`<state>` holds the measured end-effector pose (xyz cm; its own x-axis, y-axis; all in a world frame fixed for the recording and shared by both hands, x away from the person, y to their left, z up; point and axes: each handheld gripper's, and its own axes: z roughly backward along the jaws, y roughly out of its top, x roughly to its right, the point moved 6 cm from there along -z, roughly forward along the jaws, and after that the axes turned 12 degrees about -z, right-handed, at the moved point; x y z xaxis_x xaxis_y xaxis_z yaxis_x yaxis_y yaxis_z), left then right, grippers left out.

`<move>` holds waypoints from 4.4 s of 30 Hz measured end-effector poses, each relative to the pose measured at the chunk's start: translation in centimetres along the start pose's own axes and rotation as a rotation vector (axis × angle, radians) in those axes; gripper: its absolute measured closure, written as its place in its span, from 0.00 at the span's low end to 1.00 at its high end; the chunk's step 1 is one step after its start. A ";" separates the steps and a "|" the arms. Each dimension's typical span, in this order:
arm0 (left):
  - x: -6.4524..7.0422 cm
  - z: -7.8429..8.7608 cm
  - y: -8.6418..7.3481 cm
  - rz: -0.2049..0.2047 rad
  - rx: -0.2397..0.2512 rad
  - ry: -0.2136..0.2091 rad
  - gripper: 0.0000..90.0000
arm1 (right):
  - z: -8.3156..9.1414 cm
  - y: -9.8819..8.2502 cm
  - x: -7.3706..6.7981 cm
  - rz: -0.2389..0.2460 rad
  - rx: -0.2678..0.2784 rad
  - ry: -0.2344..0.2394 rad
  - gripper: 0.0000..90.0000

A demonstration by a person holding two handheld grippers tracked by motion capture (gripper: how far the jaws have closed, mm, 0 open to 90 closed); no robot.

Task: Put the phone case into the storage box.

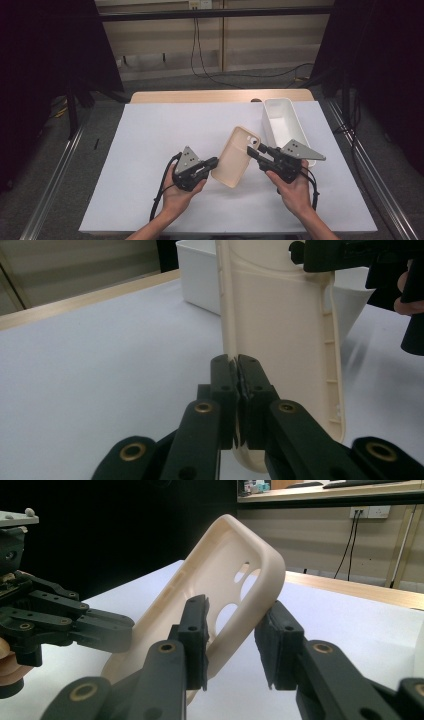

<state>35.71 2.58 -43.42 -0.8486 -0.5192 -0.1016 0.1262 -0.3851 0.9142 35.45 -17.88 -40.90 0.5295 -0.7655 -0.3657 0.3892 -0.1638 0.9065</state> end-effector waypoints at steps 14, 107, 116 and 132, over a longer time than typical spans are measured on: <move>-0.2 -1.2 -1.0 0.036 -0.028 -0.024 0.94 | 0.1 0.4 -1.0 0.008 0.029 0.058 0.91; -5.3 8.6 -5.2 0.057 0.182 0.213 0.02 | 3.1 4.7 1.8 0.028 0.110 0.063 0.91; -6.0 10.0 -5.7 0.087 0.172 0.264 0.03 | 3.5 6.0 2.6 0.031 0.125 0.047 0.91; -6.6 10.5 -6.5 0.068 0.153 0.275 0.03 | 3.2 7.8 3.6 0.025 0.144 0.032 0.91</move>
<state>35.05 16.55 -44.57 -0.6675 -0.7347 -0.1210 0.0817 -0.2337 0.9689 38.00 -23.89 -34.47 0.5622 -0.7506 -0.3472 0.2644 -0.2346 0.9354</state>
